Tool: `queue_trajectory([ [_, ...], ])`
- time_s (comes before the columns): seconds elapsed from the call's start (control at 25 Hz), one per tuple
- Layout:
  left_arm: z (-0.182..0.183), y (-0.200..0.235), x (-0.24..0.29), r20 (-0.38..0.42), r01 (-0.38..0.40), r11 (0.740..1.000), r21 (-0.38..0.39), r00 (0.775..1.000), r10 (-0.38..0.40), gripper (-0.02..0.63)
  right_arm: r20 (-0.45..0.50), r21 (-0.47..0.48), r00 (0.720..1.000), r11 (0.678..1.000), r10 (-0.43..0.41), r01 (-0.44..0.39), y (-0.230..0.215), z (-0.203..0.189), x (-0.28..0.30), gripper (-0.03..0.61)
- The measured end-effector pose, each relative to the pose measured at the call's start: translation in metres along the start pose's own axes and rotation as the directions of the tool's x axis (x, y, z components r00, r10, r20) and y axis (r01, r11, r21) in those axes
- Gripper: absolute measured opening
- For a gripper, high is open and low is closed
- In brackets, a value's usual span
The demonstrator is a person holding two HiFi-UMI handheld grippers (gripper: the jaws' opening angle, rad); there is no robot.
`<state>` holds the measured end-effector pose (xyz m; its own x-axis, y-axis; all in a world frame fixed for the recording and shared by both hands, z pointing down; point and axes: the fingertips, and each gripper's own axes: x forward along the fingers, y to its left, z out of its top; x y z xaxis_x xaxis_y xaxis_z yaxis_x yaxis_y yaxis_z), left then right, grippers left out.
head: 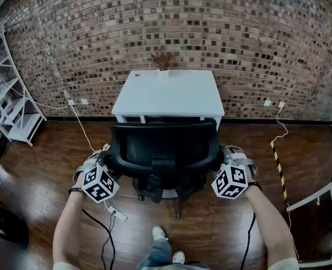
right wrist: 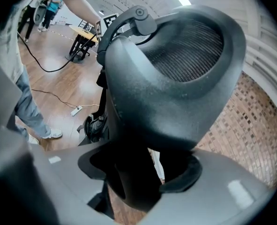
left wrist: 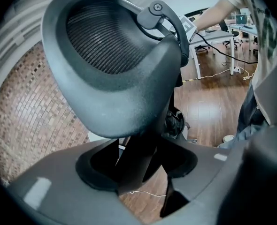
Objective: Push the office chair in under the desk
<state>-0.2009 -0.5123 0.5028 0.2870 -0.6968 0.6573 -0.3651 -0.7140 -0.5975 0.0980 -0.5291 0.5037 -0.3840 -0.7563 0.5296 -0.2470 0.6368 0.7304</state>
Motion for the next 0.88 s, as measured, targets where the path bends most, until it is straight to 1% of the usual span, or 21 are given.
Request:
queue_trajectory([
  [0.52, 0.006, 0.054, 0.059, 0.018, 0.003, 1.0, 0.024, 1.0, -0.004, 0.273, -0.031, 0.008, 1.0, 1.0, 0.001, 0.0, -0.047, -0.018, 0.061, 0.278],
  [0.72, 0.013, 0.085, 0.082, 0.029, 0.019, 0.999, 0.039, 0.999, -0.02, 0.272, -0.053, 0.018, 0.999, 1.0, -0.007, 0.008, -0.074, -0.023, 0.084, 0.278],
  [0.88, 0.01, 0.105, 0.103, 0.038, 0.019, 0.999, 0.048, 0.999, -0.021, 0.272, -0.066, 0.026, 0.998, 1.0, -0.007, 0.009, -0.087, -0.025, 0.107, 0.278],
])
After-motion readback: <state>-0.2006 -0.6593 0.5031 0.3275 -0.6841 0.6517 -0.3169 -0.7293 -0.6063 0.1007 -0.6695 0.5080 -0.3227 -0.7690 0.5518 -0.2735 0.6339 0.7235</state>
